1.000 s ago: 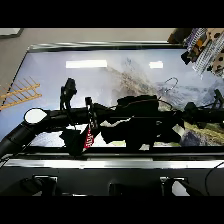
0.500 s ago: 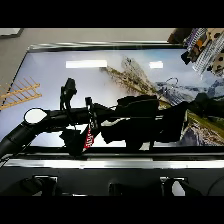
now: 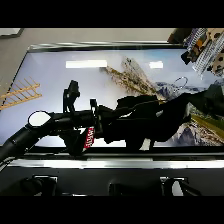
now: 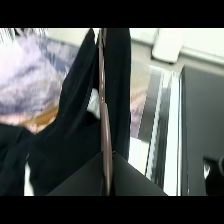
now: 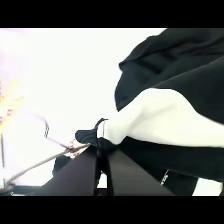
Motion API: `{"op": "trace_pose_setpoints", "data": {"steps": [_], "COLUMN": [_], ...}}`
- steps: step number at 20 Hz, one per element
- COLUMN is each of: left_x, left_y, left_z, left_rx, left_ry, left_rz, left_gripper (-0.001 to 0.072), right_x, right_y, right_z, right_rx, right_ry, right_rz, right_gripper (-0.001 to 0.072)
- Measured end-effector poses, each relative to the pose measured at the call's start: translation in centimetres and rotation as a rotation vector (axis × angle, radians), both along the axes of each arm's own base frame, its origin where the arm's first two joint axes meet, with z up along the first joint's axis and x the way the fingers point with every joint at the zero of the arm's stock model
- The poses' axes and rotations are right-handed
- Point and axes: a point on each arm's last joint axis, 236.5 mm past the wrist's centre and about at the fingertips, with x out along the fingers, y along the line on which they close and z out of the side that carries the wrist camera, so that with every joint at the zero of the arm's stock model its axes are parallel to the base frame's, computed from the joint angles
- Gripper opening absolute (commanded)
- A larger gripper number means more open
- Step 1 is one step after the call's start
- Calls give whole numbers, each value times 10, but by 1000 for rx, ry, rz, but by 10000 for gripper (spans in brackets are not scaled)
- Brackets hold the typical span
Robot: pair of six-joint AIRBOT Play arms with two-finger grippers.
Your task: Fold the clothes and pants, and hang the long-sleeved shirts on hangers.
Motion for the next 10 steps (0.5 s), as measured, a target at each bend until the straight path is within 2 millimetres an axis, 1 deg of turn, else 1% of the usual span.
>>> {"op": "trace_pose_setpoints", "data": {"steps": [3,10], "left_x": [-2,-11], "left_y": [-8,-24], "left_z": [8,16], "left_rx": [-44,-105], "left_ry": [2,25], "left_rz": [9,-7], "left_gripper": [25,25], "right_x": [-11,-21], "right_y": [9,22], "right_z": [8,16], "right_rx": [4,45], "right_ry": [-12,-14], "right_rz": [15,43], "right_gripper": [46,47]}}
